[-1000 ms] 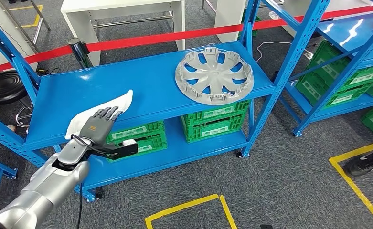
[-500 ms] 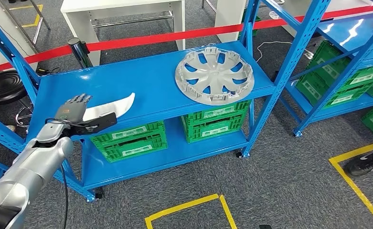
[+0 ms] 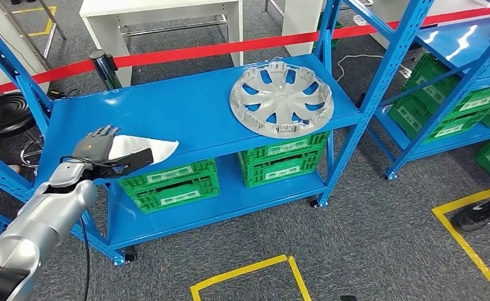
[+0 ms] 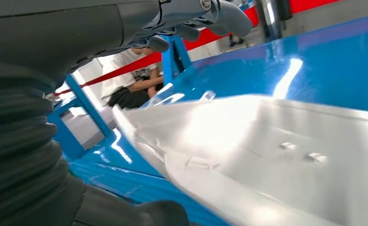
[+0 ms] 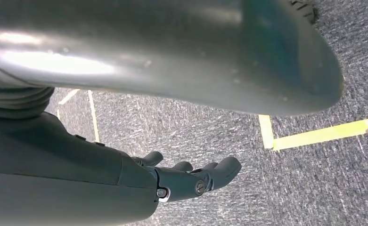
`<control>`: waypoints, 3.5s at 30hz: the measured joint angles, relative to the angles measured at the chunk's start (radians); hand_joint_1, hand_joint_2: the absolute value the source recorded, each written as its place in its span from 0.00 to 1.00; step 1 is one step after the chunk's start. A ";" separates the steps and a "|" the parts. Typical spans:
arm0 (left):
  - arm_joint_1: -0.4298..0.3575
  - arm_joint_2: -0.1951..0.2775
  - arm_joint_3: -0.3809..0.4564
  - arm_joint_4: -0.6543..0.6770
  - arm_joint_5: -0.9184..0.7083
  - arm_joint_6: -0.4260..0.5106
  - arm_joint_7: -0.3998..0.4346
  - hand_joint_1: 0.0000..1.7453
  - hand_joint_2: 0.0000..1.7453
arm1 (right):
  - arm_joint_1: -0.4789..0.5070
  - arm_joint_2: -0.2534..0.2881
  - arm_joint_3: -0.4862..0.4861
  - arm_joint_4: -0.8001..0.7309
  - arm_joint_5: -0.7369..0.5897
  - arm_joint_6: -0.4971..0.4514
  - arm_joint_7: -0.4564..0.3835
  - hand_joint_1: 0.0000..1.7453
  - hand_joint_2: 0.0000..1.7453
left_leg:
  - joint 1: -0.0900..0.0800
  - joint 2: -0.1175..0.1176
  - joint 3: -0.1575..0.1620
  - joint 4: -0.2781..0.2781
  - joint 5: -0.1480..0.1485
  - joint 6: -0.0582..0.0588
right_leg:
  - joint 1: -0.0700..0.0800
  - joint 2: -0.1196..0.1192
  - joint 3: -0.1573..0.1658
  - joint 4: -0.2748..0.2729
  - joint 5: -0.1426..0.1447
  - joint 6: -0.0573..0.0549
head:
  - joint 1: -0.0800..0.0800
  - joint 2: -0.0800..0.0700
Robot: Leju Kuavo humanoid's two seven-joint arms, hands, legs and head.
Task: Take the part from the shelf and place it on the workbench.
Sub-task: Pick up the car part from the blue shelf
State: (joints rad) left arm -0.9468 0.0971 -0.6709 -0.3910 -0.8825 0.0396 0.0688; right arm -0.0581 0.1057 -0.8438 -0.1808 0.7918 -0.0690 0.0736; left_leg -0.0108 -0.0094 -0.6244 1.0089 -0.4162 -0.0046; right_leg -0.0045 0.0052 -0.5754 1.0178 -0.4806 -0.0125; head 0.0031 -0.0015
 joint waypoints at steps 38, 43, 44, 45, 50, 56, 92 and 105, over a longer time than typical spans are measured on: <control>0.010 -0.007 0.023 0.043 -0.072 -0.020 -0.066 1.00 1.00 | 0.000 0.000 -0.010 0.000 0.019 0.008 -0.013 0.00 0.00 | 0.000 0.000 0.001 0.000 0.000 0.000 | 0.000 0.000 0.001 0.000 0.000 0.000 | 0.000 0.000; 0.011 -0.011 0.023 0.043 -0.072 -0.019 -0.070 1.00 1.00 | 0.000 0.000 -0.012 0.000 0.019 0.006 -0.013 0.00 0.00 | 0.000 0.000 0.001 0.000 0.000 0.000 | 0.000 0.000 0.001 0.000 0.000 0.000 | 0.000 0.000; 0.011 -0.012 0.023 0.043 -0.072 -0.019 -0.071 1.00 1.00 | 0.000 0.000 -0.013 0.000 0.018 0.006 -0.013 0.00 0.00 | 0.000 0.000 0.001 0.000 0.000 0.000 | 0.000 0.000 0.001 0.000 0.000 0.000 | 0.000 0.000; 0.011 -0.014 0.023 0.043 -0.072 -0.019 -0.074 1.00 1.00 | 0.000 0.000 -0.014 0.000 0.016 0.006 -0.014 0.00 0.00 | 0.000 0.000 0.001 0.000 0.000 0.000 | 0.000 0.000 0.001 0.000 0.000 0.000 | 0.000 0.000; 0.014 -0.032 0.024 0.042 -0.070 -0.018 -0.091 1.00 1.00 | 0.001 0.001 -0.025 0.000 0.000 0.006 -0.015 0.00 0.00 | 0.000 -0.001 0.001 0.000 0.000 0.000 | 0.000 -0.001 0.001 0.000 0.000 0.000 | 0.000 0.000; 0.032 -0.041 0.028 0.036 -0.061 0.018 -0.111 1.00 1.00 | 0.002 0.006 -0.029 0.000 0.015 0.001 -0.017 0.00 0.00 | 0.000 -0.002 0.001 0.000 0.000 0.000 | 0.000 -0.001 0.002 0.000 -0.001 0.001 | 0.000 0.000; 0.266 0.053 0.256 -0.628 0.863 -0.166 -0.419 1.00 1.00 | 0.000 0.001 -0.033 0.000 0.041 -0.004 -0.028 0.00 0.00 | 0.000 -0.007 0.002 0.000 -0.002 0.001 | 0.000 -0.005 0.004 0.000 -0.004 0.004 | 0.000 0.000; 0.416 0.009 0.289 -1.129 1.275 -0.445 -0.471 1.00 1.00 | 0.003 -0.002 -0.044 0.000 0.042 0.006 -0.036 0.00 0.00 | -0.003 0.000 0.002 0.001 -0.006 0.004 | -0.001 0.001 0.004 0.000 -0.006 0.005 | 0.000 0.000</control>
State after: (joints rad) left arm -0.5304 0.1063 -0.3817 -1.5203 0.3924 -0.4057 -0.4025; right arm -0.0552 0.1041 -0.8881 -0.1804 0.8339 -0.0630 0.0372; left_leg -0.0135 -0.0097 -0.6220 1.0101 -0.4217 -0.0005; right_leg -0.0053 0.0059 -0.5715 1.0177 -0.4862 -0.0071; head 0.0031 -0.0015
